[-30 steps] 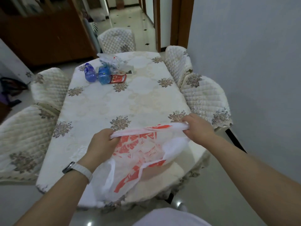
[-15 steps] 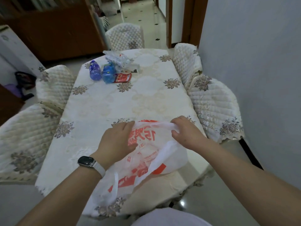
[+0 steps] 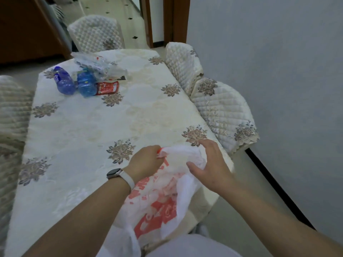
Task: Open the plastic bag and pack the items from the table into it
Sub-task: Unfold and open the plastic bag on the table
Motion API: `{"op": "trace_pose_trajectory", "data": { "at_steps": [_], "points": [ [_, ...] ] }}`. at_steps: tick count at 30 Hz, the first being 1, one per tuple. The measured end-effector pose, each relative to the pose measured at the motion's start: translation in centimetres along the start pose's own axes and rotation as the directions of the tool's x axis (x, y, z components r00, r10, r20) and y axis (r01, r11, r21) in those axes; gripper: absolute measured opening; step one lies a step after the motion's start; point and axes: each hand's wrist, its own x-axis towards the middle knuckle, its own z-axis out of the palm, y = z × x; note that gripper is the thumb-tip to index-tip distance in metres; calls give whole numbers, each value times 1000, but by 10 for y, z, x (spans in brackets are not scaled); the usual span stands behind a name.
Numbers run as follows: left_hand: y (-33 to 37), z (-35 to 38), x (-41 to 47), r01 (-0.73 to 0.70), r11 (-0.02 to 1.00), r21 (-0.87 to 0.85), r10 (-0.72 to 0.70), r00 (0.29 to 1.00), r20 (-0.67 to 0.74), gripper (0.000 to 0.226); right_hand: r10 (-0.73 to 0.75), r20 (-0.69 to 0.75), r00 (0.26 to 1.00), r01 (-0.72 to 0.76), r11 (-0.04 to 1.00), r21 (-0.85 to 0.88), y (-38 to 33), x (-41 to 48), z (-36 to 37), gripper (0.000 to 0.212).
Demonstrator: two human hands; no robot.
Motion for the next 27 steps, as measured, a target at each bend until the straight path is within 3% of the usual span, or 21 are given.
{"op": "trace_pose_trajectory", "data": {
  "at_steps": [3,6,8,10,12,15,18,21,23,27],
  "points": [
    [-10,-7,5,65,978,-200,-82,994,-76,11,197,-61,979,-189,975,118,-12,-24,20,109],
    [-14,-12,9,148,921,-360,-209,968,-136,17,365,44,930,-362,889,282,-26,-37,47,122],
    [-17,-15,8,199,823,-533,-309,943,-125,18,358,120,926,-377,895,236,-26,-38,65,105],
    [-24,-17,4,217,776,-592,-357,925,-129,17,346,164,924,-370,917,148,-21,-32,75,61],
    [-35,-17,-2,204,821,-533,-340,925,-169,17,339,133,931,-352,932,90,-18,-25,73,12],
    [-51,-20,-19,187,892,-410,-279,944,-177,34,336,61,940,-340,938,73,-10,-14,62,22],
    [-64,-18,-31,235,932,-275,-254,966,-37,53,346,-28,938,-338,929,151,-13,1,50,15],
    [-70,-15,-38,327,929,-173,-323,945,51,38,307,-54,950,-290,934,209,-23,21,39,13],
    [-67,-20,-42,317,940,-124,-319,948,3,21,245,-59,968,-233,958,165,-32,34,29,9],
    [-66,-39,-48,284,957,-63,-290,950,-113,16,126,-27,992,-127,990,-62,-41,59,7,6]
  ]
}}
